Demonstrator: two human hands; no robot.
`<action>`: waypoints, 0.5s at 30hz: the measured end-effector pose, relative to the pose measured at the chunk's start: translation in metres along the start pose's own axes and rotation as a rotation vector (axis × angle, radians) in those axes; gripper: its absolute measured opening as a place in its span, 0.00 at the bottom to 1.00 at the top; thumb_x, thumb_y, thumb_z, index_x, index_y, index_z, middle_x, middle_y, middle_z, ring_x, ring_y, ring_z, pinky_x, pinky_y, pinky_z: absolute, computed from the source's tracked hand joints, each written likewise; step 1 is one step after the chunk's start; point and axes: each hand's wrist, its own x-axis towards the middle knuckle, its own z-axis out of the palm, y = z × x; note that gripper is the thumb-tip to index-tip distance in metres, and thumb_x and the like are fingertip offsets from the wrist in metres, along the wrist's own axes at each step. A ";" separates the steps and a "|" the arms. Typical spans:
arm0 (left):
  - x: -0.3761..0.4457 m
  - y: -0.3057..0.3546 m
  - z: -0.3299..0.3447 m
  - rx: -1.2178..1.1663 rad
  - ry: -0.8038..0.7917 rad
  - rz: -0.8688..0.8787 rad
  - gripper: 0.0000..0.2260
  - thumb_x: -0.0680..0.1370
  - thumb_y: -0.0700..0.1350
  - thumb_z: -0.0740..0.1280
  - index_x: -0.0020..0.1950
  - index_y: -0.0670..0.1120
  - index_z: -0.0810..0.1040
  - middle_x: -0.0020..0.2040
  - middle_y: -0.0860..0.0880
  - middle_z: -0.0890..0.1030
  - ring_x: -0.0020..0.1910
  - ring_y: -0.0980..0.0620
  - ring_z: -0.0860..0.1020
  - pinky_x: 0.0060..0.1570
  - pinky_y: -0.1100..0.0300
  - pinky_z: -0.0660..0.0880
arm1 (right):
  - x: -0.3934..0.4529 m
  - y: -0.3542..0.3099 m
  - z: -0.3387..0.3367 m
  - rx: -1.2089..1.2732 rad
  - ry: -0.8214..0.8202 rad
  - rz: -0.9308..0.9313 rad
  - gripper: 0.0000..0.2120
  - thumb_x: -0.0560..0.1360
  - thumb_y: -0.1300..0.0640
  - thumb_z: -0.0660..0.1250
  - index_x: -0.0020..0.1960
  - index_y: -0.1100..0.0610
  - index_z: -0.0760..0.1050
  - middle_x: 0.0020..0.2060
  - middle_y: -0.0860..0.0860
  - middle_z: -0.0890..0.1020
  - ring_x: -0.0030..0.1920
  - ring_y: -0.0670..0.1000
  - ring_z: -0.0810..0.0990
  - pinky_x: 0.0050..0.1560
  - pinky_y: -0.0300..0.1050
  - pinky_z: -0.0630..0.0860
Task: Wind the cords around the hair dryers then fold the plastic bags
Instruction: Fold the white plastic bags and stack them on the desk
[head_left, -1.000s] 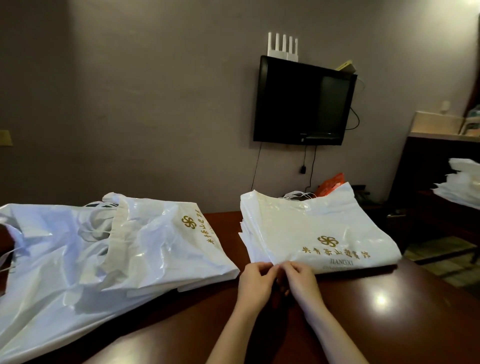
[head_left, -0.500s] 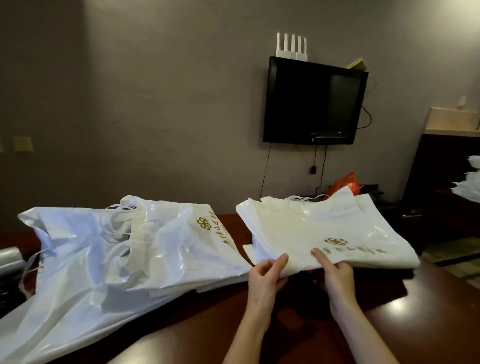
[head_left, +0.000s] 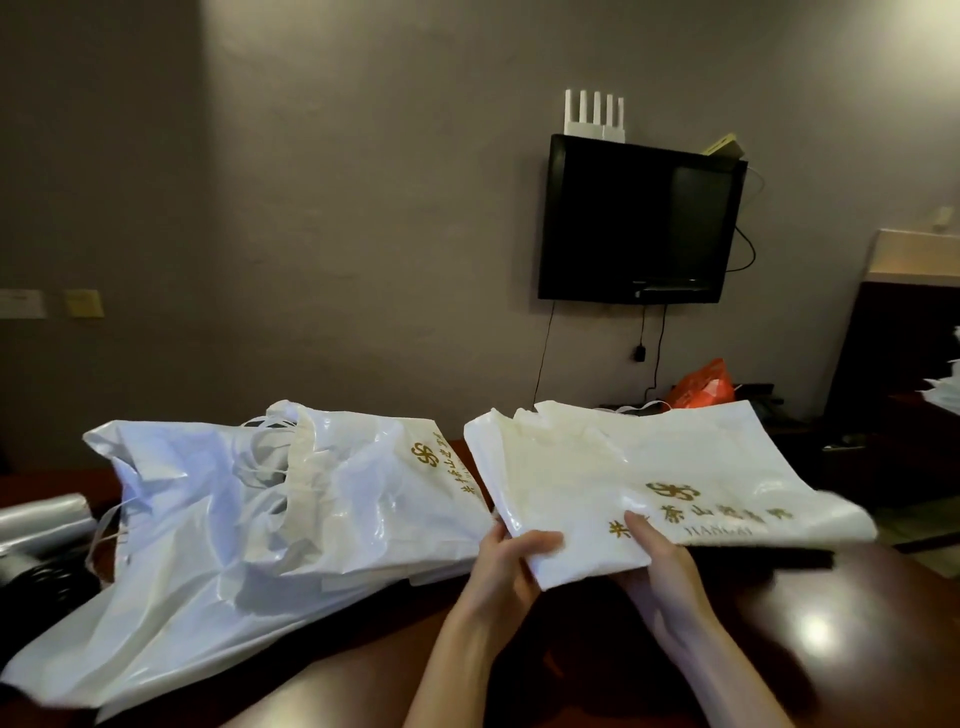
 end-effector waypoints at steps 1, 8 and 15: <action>-0.008 0.007 0.001 -0.052 -0.038 -0.024 0.38 0.59 0.39 0.77 0.68 0.37 0.73 0.60 0.37 0.81 0.57 0.38 0.81 0.53 0.46 0.80 | -0.005 -0.004 0.004 0.011 -0.038 -0.004 0.11 0.79 0.63 0.60 0.59 0.63 0.76 0.48 0.55 0.85 0.48 0.53 0.83 0.42 0.45 0.81; -0.046 0.085 -0.018 -0.226 -0.045 0.268 0.24 0.78 0.56 0.58 0.53 0.39 0.85 0.53 0.37 0.83 0.50 0.39 0.82 0.56 0.45 0.73 | -0.037 -0.042 0.050 -0.084 -0.427 0.079 0.14 0.69 0.64 0.66 0.55 0.61 0.78 0.50 0.56 0.85 0.47 0.53 0.85 0.46 0.46 0.82; -0.092 0.102 -0.071 0.096 0.263 0.177 0.07 0.70 0.32 0.65 0.38 0.37 0.83 0.38 0.41 0.82 0.36 0.44 0.80 0.44 0.52 0.78 | -0.011 0.008 0.042 -0.035 -0.289 0.294 0.22 0.71 0.64 0.66 0.65 0.62 0.73 0.57 0.59 0.82 0.55 0.56 0.82 0.48 0.49 0.82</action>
